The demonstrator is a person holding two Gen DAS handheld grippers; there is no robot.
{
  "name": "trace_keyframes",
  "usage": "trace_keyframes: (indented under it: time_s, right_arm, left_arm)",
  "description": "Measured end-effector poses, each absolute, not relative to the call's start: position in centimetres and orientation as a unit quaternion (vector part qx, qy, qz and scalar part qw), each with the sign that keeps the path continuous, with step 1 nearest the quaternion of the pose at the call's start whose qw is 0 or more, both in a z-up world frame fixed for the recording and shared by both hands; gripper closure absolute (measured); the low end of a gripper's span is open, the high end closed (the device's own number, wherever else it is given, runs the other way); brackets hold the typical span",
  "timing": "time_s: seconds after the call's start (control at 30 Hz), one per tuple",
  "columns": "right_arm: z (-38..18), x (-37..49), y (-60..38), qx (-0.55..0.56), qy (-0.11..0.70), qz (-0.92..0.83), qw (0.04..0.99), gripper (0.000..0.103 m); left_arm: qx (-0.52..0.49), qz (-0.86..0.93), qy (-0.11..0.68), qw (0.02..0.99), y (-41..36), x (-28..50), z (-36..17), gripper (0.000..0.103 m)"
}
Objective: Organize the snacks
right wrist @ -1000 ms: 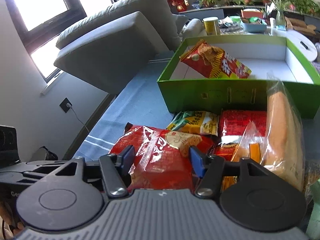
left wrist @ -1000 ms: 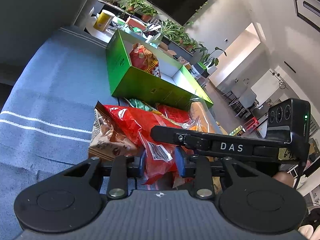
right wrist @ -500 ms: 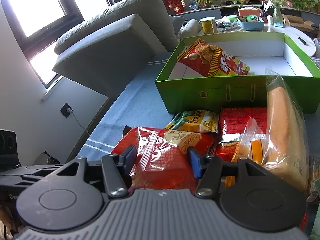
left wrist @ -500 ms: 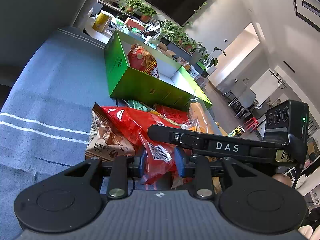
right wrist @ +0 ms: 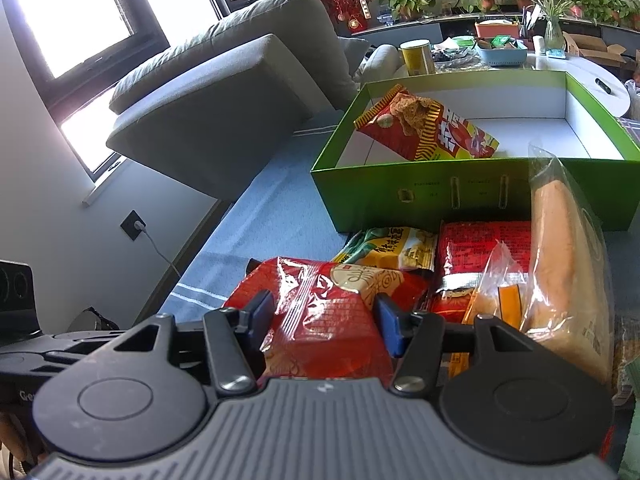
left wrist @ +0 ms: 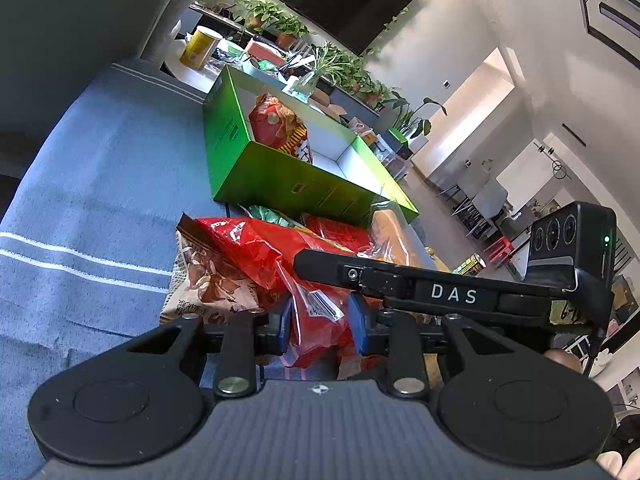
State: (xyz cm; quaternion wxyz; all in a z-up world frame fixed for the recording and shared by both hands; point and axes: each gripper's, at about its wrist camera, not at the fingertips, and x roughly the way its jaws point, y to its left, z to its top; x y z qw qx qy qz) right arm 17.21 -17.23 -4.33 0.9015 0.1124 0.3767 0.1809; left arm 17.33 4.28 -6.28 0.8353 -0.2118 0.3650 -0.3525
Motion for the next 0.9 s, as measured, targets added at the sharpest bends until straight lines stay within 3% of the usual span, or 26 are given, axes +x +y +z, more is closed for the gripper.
trace_keyframes:
  time_s: [0.9]
  right_arm:
    - [-3.5,17.5,-17.8,0.118,0.363,0.172,0.908,0.051]
  left_arm:
    - [-0.227,-0.359,0.348,0.836,4.7,17.8,-5.6,0.078]
